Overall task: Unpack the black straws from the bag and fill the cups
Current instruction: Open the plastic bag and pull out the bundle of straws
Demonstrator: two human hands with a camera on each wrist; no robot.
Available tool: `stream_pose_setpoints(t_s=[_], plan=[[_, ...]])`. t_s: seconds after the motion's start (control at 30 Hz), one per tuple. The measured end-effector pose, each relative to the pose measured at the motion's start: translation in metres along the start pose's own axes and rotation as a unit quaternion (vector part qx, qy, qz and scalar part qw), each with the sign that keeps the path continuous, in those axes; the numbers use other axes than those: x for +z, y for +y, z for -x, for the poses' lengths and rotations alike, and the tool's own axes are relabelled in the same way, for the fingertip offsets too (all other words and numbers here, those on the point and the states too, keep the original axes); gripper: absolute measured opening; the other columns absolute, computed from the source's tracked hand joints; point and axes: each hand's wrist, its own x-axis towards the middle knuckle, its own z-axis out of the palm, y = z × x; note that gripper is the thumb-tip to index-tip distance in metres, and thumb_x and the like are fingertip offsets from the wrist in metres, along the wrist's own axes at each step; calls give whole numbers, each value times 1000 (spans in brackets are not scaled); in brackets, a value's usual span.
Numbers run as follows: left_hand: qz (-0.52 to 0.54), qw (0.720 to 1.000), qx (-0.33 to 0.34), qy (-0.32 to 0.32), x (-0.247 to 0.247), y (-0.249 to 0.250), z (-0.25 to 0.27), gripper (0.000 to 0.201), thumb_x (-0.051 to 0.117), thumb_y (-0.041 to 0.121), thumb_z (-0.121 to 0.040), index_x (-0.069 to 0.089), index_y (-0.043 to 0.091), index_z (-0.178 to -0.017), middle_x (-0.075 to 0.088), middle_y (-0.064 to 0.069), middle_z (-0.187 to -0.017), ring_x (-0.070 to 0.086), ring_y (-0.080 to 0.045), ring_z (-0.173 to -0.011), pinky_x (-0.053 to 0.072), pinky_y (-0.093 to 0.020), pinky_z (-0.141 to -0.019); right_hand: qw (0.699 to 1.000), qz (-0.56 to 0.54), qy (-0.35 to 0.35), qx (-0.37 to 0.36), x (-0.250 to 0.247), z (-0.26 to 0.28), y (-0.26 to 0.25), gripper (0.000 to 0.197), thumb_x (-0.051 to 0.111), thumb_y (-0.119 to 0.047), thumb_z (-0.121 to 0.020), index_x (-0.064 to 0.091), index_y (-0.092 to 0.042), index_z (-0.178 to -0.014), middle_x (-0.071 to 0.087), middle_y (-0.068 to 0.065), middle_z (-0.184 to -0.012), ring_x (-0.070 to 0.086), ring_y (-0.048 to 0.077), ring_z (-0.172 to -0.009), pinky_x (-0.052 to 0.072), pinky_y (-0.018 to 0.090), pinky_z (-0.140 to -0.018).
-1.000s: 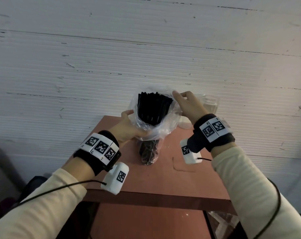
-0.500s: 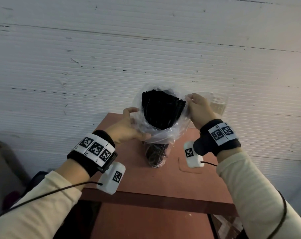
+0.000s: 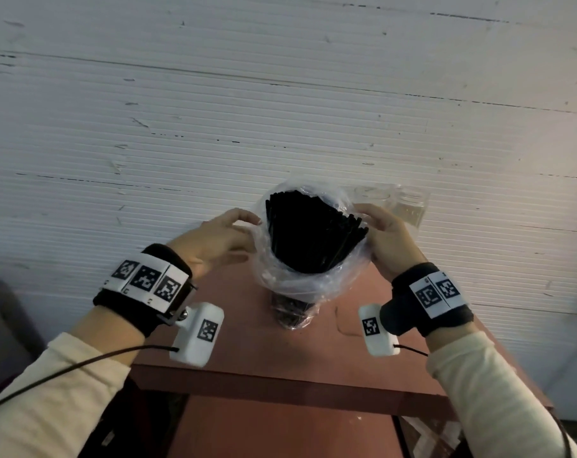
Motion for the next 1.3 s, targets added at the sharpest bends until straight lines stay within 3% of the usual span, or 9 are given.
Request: stream_pose_setpoints(t_s=[0.1,0.2,0.47,0.6,0.8,0.97,1.13,1.23,1.3], plan=[[21,992,91,82,1,14,-6,21,58,2,-89,55,22,-86,63,5,-97,58,-10,-90,40,-33,-87,999,44,-19,-10,-2,8,-2,35,52,5,-92,75,-20,-98,73,8,-105,67,31,-100,51,48,-94],[37,987,145,53,10,21,-7,17,54,5,-96,57,20,-103,68,1,-106,64,-8,-87,49,-20,-73,995,98,-27,-22,1,13,-6,33,50,3,-92,73,-17,-105,72,-1,-108,64,18,-109,46,39,-102],[-66,981,176,46,7,15,-4,17,61,27,-93,63,21,-109,73,3,-94,67,-8,-78,49,-18,-66,964,235,-96,-79,5,19,-33,30,68,-54,-79,62,-28,-93,64,-9,-96,62,8,-88,46,22,-76],[-136,971,192,40,1,20,-4,19,59,31,-92,64,14,-85,64,10,-74,56,-2,-66,43,-11,-63,951,234,-147,-137,12,12,-38,24,64,-32,-91,61,-10,-83,60,-10,-71,54,7,-66,41,20,-66],[-45,992,111,27,5,18,-2,44,42,13,-102,57,11,-61,54,10,-44,46,2,-36,37,-10,-41,958,215,-159,-104,26,-2,-31,33,47,-15,-101,47,-19,-68,45,-16,-48,37,-1,-46,32,13,-52],[-26,997,71,20,5,11,-6,21,39,15,-104,56,12,-91,55,9,-48,49,-4,-40,39,-15,-43,958,192,-212,8,33,-10,-17,28,42,-8,-101,54,-9,-76,56,-7,-57,47,14,-54,40,32,-61],[-81,993,91,11,-8,5,-11,30,38,12,-103,60,32,-95,37,-5,-58,28,-16,-49,19,-29,-49,976,169,-136,17,31,-2,-24,11,51,-25,-98,54,-15,-104,52,7,-82,36,11,-55,33,21,-50],[-65,995,72,40,-10,7,-11,36,40,14,-100,70,30,-89,48,-13,-76,37,-20,-56,38,-24,-47,984,110,-138,4,26,7,-30,25,57,-39,-93,58,-16,-102,52,0,-88,45,7,-65,38,15,-59],[-38,997,70,21,-11,8,-8,25,48,30,-97,73,25,-97,59,-15,-100,48,-27,-77,47,-26,-72,977,135,-164,-17,23,7,-32,33,62,-50,-84,63,-21,-100,59,-6,-92,55,5,-76,44,20,-72]])
